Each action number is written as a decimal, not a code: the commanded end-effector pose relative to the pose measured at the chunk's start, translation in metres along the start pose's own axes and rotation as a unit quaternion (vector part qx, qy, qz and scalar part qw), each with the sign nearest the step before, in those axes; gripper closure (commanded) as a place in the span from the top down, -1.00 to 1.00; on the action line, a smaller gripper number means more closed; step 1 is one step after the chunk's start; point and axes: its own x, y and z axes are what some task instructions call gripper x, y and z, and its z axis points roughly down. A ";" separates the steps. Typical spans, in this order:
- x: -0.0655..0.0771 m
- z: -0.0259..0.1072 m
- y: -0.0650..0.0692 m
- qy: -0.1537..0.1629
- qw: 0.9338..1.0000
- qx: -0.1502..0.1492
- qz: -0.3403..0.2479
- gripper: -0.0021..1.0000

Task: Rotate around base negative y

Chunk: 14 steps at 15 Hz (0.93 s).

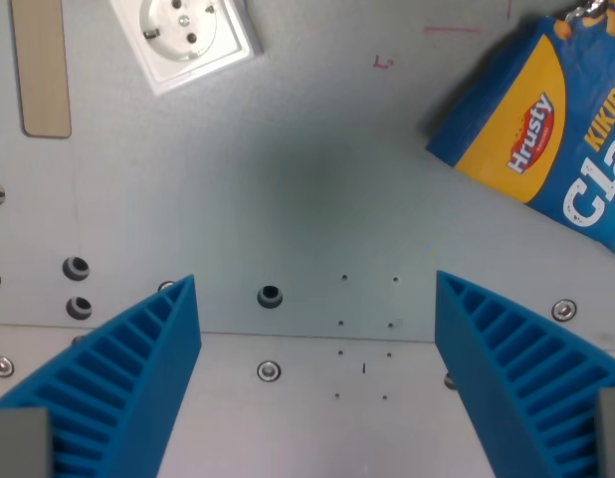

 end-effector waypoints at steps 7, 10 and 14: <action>-0.009 0.001 0.000 0.134 0.991 -0.014 0.001 1.00; -0.009 0.001 0.000 0.153 0.988 -0.015 0.000 1.00; -0.009 0.001 0.000 0.180 0.984 -0.018 0.000 1.00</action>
